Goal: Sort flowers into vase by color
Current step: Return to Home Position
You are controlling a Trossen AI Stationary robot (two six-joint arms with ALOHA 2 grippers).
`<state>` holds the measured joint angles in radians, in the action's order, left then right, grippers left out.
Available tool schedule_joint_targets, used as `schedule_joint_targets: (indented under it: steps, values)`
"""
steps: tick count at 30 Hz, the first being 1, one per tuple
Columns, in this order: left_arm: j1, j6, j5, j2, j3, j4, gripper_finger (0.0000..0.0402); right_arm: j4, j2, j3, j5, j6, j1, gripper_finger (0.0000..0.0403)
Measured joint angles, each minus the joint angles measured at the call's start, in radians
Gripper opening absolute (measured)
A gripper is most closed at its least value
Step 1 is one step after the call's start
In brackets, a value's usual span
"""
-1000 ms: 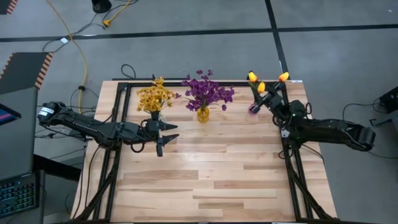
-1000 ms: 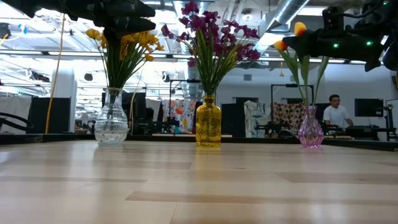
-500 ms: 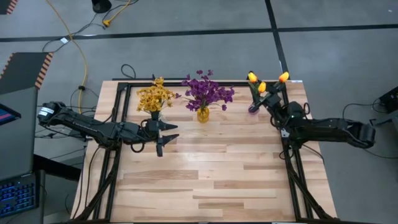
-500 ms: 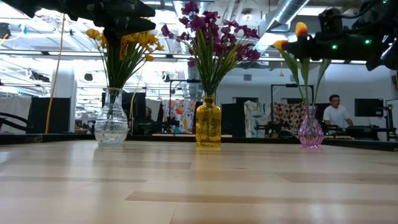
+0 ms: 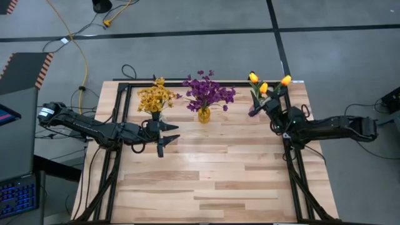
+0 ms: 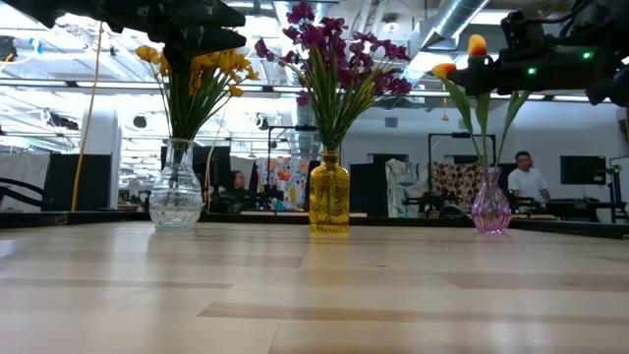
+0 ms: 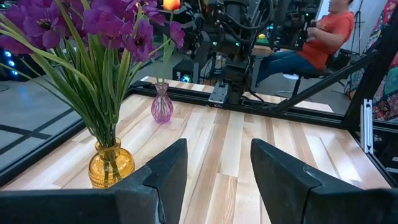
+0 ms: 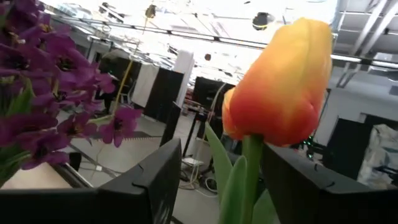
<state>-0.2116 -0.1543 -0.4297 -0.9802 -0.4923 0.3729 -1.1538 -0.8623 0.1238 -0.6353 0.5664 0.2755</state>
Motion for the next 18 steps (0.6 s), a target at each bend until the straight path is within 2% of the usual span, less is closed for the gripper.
schedule_joint_targets:
  steps: [10,18]
  values:
    - [0.0,0.0,0.0,0.0,0.0,0.0,0.0164,-0.001,0.0,0.0,-0.233,0.097,-0.125,0.0241]
    - [0.0,0.0,0.0,0.0,0.0,0.0,0.0164,-0.002,0.0,0.0,-0.339,0.106,-0.212,0.024]
